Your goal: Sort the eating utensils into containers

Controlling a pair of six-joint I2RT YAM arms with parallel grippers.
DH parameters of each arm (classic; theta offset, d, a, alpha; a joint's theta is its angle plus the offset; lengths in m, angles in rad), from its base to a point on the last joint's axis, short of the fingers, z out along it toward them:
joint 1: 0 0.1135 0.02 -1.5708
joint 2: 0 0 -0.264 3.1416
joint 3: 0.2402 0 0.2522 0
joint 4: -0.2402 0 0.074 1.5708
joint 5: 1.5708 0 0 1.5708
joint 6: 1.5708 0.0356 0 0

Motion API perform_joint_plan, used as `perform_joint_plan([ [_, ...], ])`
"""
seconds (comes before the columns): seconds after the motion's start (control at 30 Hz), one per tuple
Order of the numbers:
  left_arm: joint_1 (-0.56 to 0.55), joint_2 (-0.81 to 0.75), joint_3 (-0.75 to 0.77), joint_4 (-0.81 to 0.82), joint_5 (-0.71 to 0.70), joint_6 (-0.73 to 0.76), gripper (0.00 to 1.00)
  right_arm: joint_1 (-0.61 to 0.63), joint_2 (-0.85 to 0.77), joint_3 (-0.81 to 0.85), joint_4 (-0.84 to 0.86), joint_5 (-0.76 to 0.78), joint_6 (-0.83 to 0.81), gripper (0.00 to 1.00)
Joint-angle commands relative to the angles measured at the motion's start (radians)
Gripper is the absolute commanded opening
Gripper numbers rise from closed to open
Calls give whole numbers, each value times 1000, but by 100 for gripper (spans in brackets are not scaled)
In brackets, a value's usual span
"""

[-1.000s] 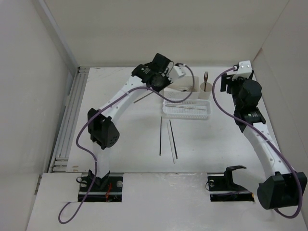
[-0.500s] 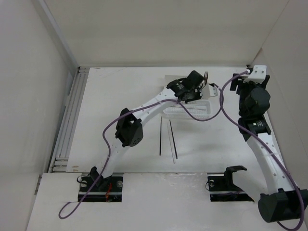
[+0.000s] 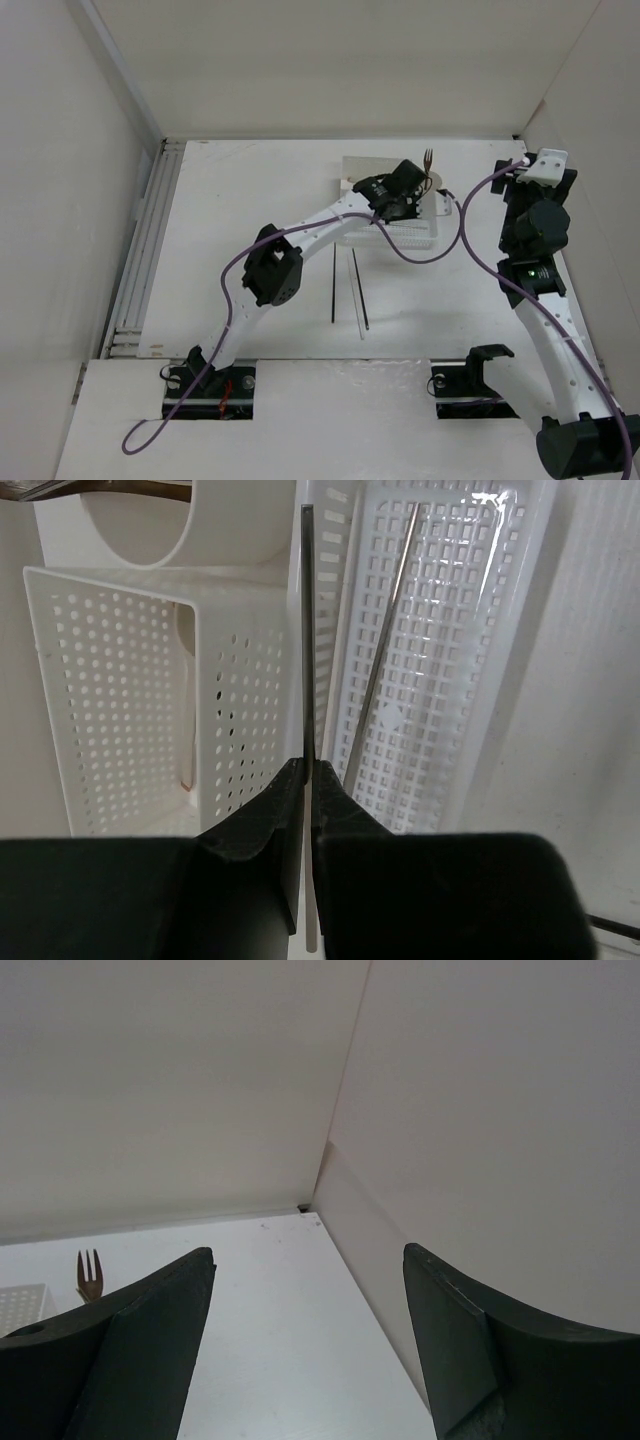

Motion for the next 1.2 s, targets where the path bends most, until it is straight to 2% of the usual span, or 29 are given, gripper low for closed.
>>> perform_joint_plan([
  [0.0, -15, -21, -4, 37, 3, 27, 0, -7, -11, -4, 72, 11, -12, 81],
  [0.2, -15, -31, -39, 46, 3, 7, 0, -7, -11, -4, 72, -7, -12, 82],
  [0.27, -15, -31, -39, 46, 3, 7, 7, -7, -11, -4, 72, -7, -12, 82],
  [0.37, -24, -31, -39, 46, -18, 7, 30, -7, -11, -4, 72, -7, -3, 83],
  [0.4, -25, -31, -39, 46, -18, 7, 45, -7, -11, -4, 72, -16, -3, 83],
  [0.43, -25, -31, -39, 46, -32, 7, 68, -7, -11, -4, 72, -16, -3, 85],
  [0.5, -25, -41, -39, 55, -62, -7, 77, -7, -11, 6, 72, -28, -3, 85],
  [0.57, -25, -65, -39, 83, -95, -31, 79, -7, -11, 6, 60, -51, -3, 86],
  [0.67, -25, -74, -19, 127, -214, -66, 79, -7, -11, 49, 5, -90, 6, 87],
  [0.73, 6, -114, -42, 205, -315, -85, 79, -7, 1, 81, -52, -148, 6, 87],
  [0.8, 32, -171, -86, 245, -343, -140, 79, 2, 22, 149, -103, -194, 6, 89],
  [0.9, 109, -247, -158, 268, -343, -253, 79, 39, 64, 273, -251, -226, 31, 91],
  [0.93, 161, -301, -178, 256, -343, -355, 79, 52, 105, 310, -303, -226, 72, 91],
  [1.0, 224, -355, -244, 216, -308, -460, 79, 94, 147, 402, -457, -214, 126, 92],
  [1.07, 329, -438, -304, 169, -276, -596, 79, 120, 193, 431, -561, -257, 196, 92],
  [1.17, 466, -563, -476, 169, -267, -687, 78, 192, 225, 393, -612, -343, 282, 90],
])
